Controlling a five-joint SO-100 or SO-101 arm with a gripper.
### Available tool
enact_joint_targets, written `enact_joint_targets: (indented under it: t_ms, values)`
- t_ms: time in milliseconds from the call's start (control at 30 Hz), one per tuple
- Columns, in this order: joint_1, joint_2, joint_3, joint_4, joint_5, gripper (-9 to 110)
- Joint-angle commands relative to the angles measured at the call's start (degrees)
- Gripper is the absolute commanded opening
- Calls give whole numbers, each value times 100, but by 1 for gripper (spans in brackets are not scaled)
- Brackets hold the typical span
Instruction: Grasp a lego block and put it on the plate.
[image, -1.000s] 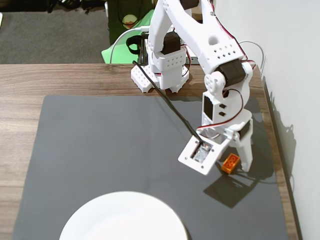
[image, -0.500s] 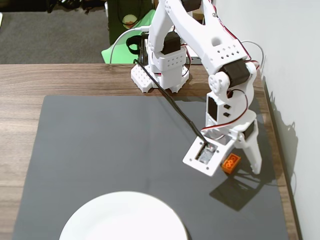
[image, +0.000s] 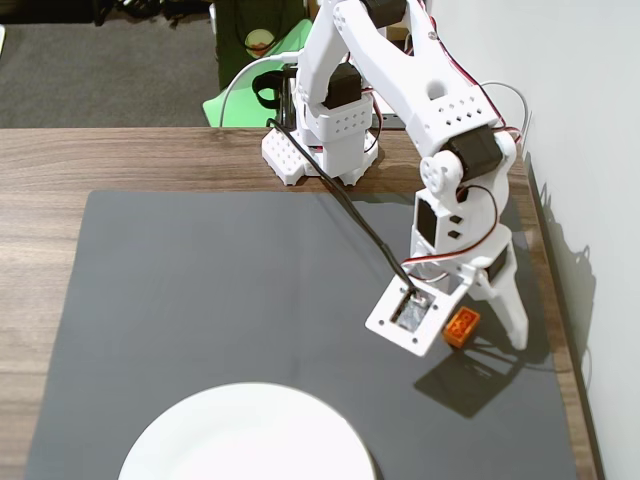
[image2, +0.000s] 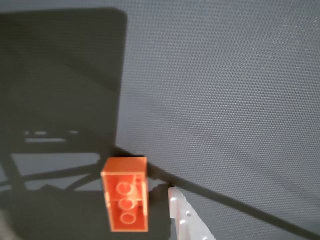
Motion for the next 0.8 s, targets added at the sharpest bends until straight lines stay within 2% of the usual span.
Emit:
enact_joint_targets:
  t_ms: [0,400,767]
  values:
    - [-9,9,-246,-79,-35,33]
    - [0,-26,-334,-132,18,14]
    - [35,-70,-369,-176,35,4]
